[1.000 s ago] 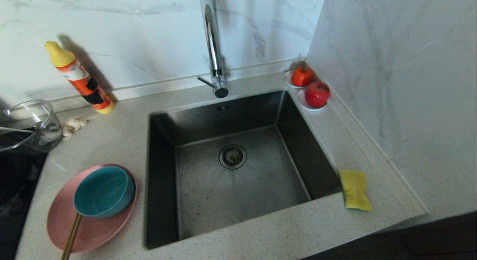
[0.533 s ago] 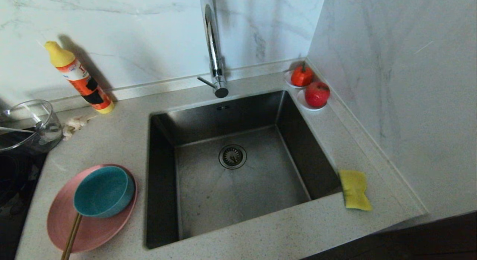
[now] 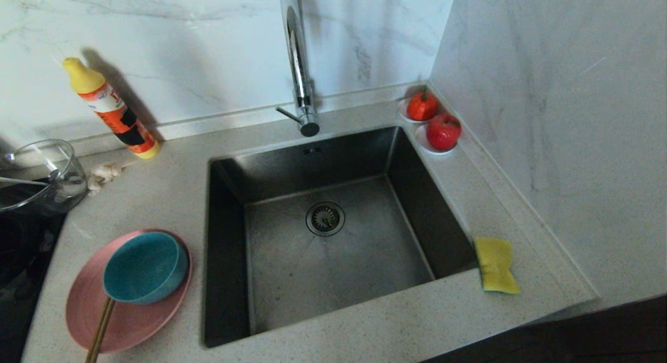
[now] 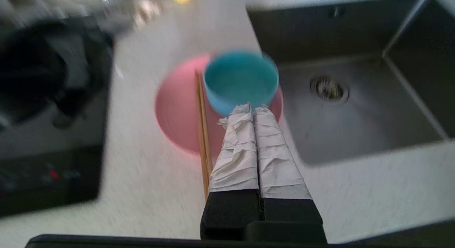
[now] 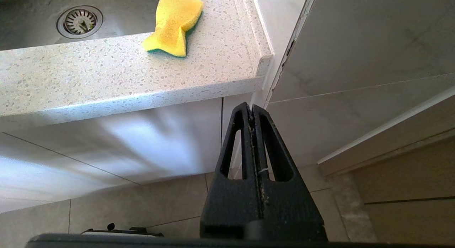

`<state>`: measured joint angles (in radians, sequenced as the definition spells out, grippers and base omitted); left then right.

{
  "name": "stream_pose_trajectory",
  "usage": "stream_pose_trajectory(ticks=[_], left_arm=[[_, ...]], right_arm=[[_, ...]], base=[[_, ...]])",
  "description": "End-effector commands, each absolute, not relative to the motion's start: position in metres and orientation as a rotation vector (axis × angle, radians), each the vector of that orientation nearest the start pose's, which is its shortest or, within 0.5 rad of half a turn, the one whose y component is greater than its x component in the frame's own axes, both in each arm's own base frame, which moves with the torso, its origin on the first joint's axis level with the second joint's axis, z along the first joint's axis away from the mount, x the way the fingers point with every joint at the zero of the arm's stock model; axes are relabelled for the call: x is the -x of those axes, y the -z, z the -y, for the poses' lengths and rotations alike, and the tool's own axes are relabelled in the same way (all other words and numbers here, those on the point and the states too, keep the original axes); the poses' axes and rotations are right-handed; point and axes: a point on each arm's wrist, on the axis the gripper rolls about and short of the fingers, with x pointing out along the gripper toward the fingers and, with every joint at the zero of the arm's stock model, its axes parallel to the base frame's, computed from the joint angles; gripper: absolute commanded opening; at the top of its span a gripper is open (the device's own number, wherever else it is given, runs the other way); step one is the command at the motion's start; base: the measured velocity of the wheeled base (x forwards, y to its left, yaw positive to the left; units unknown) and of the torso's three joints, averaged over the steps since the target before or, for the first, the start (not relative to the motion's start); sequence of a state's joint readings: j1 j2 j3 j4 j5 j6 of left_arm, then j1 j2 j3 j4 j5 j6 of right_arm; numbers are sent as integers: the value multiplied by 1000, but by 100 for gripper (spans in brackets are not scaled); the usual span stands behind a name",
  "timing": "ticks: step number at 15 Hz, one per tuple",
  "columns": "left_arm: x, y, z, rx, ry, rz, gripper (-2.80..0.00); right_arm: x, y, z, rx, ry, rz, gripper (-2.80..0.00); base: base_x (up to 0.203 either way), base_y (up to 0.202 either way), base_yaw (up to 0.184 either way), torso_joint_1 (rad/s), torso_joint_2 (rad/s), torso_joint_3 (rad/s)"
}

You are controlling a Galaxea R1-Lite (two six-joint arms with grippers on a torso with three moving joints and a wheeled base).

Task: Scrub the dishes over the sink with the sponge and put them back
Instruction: Grab the dish soap

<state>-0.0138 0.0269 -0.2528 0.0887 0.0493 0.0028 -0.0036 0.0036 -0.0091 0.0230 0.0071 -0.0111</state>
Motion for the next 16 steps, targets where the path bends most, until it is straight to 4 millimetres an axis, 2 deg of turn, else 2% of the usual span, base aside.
stream_pose_trajectory(ticks=[1, 4, 6, 8, 10, 11, 13, 16], left_arm=[[38, -169, -2, 8, -60, 110, -280], [13, -213, -3, 66, -106, 44, -280], [-13, -234, -3, 123, -118, -22, -280], [-48, -258, -2, 193, -131, -84, -280], [-91, -286, -3, 252, -145, -121, -280], [-116, -293, -3, 267, -153, -151, -280], [-170, -292, -4, 284, -174, -205, -280], [-245, -271, -7, 285, -227, -212, -280]], right_arm=[[23, -76, 0, 12, -5, -17, -280], [23, -76, 0, 12, -5, -17, -280], [23, -76, 0, 12, -3, -17, -280], [23, -76, 0, 12, -4, -17, -280], [23, -76, 0, 11, -4, -17, -280], [23, -76, 0, 12, -4, -17, -280], [23, -76, 0, 12, -3, -17, -280], [23, -76, 0, 12, -4, -17, -280]], base=[[0, 0, 0, 0, 0, 0], [0, 0, 0, 0, 0, 0], [0, 0, 0, 0, 0, 0], [0, 0, 0, 0, 0, 0], [0, 0, 0, 0, 0, 0], [0, 0, 0, 0, 0, 0], [0, 0, 0, 0, 0, 0], [0, 0, 0, 0, 0, 0]])
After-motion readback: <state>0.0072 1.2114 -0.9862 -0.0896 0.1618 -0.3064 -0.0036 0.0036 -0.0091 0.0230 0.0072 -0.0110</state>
